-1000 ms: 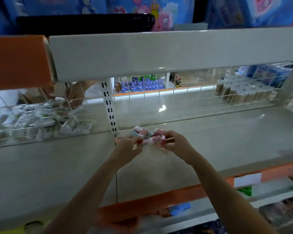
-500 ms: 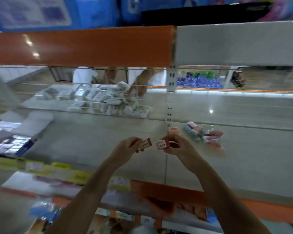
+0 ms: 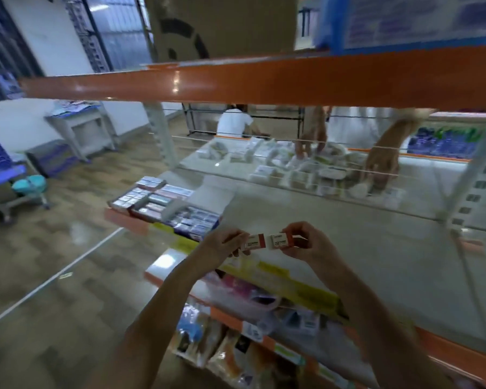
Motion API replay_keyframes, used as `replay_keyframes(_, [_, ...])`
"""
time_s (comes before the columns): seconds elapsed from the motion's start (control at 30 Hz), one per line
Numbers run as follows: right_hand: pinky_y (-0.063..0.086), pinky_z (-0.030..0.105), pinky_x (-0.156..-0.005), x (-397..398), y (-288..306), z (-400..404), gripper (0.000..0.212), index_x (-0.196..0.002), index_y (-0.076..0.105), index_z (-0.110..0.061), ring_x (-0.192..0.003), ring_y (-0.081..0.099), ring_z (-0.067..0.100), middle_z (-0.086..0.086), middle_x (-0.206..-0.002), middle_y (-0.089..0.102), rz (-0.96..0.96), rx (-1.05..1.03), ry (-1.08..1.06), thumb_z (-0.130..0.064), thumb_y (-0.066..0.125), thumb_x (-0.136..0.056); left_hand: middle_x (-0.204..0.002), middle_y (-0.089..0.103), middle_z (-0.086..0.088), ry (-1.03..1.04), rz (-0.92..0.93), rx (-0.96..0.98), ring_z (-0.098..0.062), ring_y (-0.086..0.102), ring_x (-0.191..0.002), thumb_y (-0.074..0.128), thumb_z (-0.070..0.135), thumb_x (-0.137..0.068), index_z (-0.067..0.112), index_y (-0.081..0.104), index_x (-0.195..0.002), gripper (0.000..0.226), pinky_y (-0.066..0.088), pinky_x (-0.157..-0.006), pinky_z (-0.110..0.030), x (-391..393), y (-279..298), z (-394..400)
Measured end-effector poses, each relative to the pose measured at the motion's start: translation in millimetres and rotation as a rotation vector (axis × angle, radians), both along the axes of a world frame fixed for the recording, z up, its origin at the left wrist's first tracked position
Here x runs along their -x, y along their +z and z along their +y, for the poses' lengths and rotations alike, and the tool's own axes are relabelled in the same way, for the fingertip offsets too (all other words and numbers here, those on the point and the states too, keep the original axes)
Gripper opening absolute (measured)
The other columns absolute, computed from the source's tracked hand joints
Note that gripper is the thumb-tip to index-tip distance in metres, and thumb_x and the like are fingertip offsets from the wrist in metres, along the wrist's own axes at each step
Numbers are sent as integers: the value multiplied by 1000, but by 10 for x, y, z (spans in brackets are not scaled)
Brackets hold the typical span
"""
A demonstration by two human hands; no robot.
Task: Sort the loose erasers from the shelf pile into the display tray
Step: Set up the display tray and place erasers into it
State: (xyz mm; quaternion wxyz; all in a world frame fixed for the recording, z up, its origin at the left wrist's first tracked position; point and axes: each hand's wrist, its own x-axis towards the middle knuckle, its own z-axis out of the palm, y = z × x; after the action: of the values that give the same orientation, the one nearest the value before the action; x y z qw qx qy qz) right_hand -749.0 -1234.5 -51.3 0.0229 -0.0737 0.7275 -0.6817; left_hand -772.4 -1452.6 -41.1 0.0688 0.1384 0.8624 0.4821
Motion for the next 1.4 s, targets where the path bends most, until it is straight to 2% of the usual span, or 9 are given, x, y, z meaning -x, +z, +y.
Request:
replay_keyframes(0.23, [54,23,-70,295,-65,-1043,33,-89,57,-22,-81,67,10,-4,-87,68,111,-158,-93,5,71,-75,-59,55,10,46,-2,-25,-14,50,-60,56,27,-93,27,65,-79,16,37,-59,-32,257,-131,-1153])
replay_keyframes(0.43, [51,15,-69,749,52,-1692,44,-85,54,-34,-81,66,6,-11,-85,66,191,-239,-87,4,73,-73,-59,62,15,86,24,-21,1,55,-55,59,19,-91,26,65,-84,11,41,-55,-15,590,-217,-1778])
replay_keyframes(0.7, [49,8,-69,1543,297,-2581,37,-88,56,-29,-81,64,-4,-16,-88,65,293,-267,-14,-2,75,-73,-70,62,10,111,63,37,4,57,-56,59,17,-90,24,63,-84,10,43,-56,-13,1374,74,-2614])
replay_keyframes(0.8, [50,10,-70,1817,350,-2846,33,-91,56,-26,-83,63,-2,-15,-90,64,284,-305,33,-4,75,-75,-71,59,9,135,98,104,-3,53,-60,60,24,-89,30,64,-82,10,43,-58,-23,1699,150,-2913])
replay_keyframes(0.93, [48,6,-71,2107,378,-3162,30,-98,56,-21,-87,58,-5,-15,-91,60,301,-390,53,-7,73,-77,-73,60,8,124,114,142,-5,49,-62,58,21,-91,17,69,-91,11,36,-59,-19,2034,152,-3242])
replay_keyframes(1.1, [47,8,-71,2345,356,-3456,31,-98,55,-27,-85,57,-7,-19,-88,59,229,-464,21,-13,74,-78,-77,69,14,112,88,199,-15,63,-70,62,31,-88,48,65,-85,17,48,-64,-34,2405,48,-3591])
replay_keyframes(1.2, [46,10,-71,2461,321,-3626,30,-99,55,-29,-83,56,-8,-19,-88,59,178,-515,-41,-17,74,-79,-70,64,14,41,46,237,-4,54,-56,62,27,-89,35,67,-94,11,43,-52,-18,2663,-9,-3733])
replay_keyframes(1.3, [45,10,-69,2534,278,-3792,29,-100,55,-28,-84,56,-8,-17,-92,61,135,-540,-119,-17,73,-80,-76,60,14,-65,60,279,-1,53,-64,61,20,-89,15,69,-101,15,41,-58,-8,2884,-61,-3846])
replay_keyframes(1.4, [40,6,-66,2584,229,-3968,28,-100,55,-28,-83,54,-9,-18,-93,59,83,-581,-173,-17,72,-80,-79,59,19,-151,125,345,0,56,-72,64,21,-87,21,70,-98,13,48,-67,-16,3080,-143,-3953])
